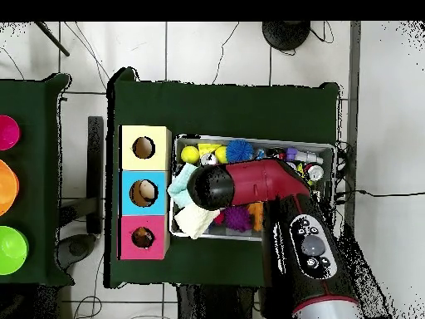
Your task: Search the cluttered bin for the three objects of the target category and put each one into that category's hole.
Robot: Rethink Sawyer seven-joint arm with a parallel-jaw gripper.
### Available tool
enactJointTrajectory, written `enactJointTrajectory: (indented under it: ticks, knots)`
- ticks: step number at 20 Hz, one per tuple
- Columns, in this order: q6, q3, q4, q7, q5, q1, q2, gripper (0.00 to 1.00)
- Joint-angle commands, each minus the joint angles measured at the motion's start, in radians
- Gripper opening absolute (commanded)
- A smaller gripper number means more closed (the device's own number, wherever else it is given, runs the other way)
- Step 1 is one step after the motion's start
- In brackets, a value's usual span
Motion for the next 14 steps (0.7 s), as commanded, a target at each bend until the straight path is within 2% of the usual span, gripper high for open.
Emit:
enactJointTrajectory:
  ticks: [1, 5, 9, 11, 14]
  knots:
    - [0.092, 0.015, 0.077, 0.014, 0.038, 0.02, -0.047, 0.0]
    - [0.082, 0.0, 0.097, 0.037, 0.045, 0.039, -0.065, 0.0]
    - [0.068, -0.004, 0.088, 0.046, 0.05, 0.043, -0.037, 0.0]
    - [0.048, -0.012, 0.113, 0.056, 0.045, 0.051, -0.045, 0.0]
    - [-0.024, -0.035, 0.206, 0.098, 0.038, 0.064, -0.078, 0.0]
